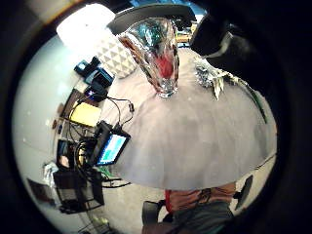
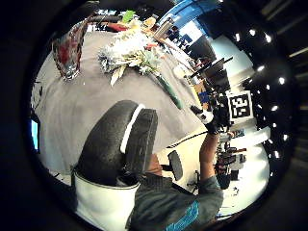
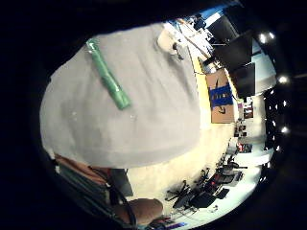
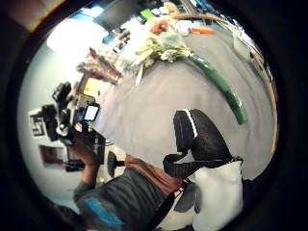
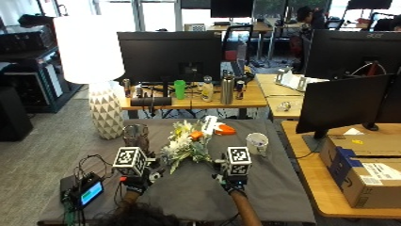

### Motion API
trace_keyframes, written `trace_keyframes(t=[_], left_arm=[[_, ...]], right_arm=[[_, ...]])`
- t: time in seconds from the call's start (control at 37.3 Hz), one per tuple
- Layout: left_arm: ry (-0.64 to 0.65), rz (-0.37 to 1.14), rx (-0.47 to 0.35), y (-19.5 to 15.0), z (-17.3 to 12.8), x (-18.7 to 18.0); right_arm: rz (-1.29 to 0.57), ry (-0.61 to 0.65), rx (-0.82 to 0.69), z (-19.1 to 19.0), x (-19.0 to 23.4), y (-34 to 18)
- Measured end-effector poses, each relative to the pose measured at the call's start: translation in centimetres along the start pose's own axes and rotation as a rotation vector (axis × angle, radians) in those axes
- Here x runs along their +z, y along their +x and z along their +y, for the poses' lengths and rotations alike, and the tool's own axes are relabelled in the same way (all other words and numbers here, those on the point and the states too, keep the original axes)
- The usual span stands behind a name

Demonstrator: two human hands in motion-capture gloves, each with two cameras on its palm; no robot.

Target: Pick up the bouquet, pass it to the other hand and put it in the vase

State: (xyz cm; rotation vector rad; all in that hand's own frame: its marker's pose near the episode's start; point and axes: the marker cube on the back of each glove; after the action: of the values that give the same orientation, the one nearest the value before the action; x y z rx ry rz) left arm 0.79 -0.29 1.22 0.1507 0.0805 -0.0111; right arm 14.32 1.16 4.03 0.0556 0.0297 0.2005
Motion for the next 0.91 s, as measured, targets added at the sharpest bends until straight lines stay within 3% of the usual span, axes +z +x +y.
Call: trace_keyframes(t=[0.4, 0.67, 0.83, 0.91], left_arm=[[0.043, -0.002, 0.026, 0.9, -0.6, 0.0], [0.012, 0.023, 0.020, 0.8, -0.5, 1.1], [-0.002, 0.040, 0.016, 0.4, -0.6, 1.7], [-0.005, 0.051, 0.017, 0.1, -0.6, 2.1]], right_arm=[[-0.151, -0.058, 0.124, -4.3, 8.5, 7.8], [-0.277, -0.168, 0.141, -1.3, 6.3, 5.0], [-0.379, -0.322, 0.175, -1.1, 7.4, 3.3], [-0.389, -0.325, 0.193, -1.5, 8.1, 2.8]])
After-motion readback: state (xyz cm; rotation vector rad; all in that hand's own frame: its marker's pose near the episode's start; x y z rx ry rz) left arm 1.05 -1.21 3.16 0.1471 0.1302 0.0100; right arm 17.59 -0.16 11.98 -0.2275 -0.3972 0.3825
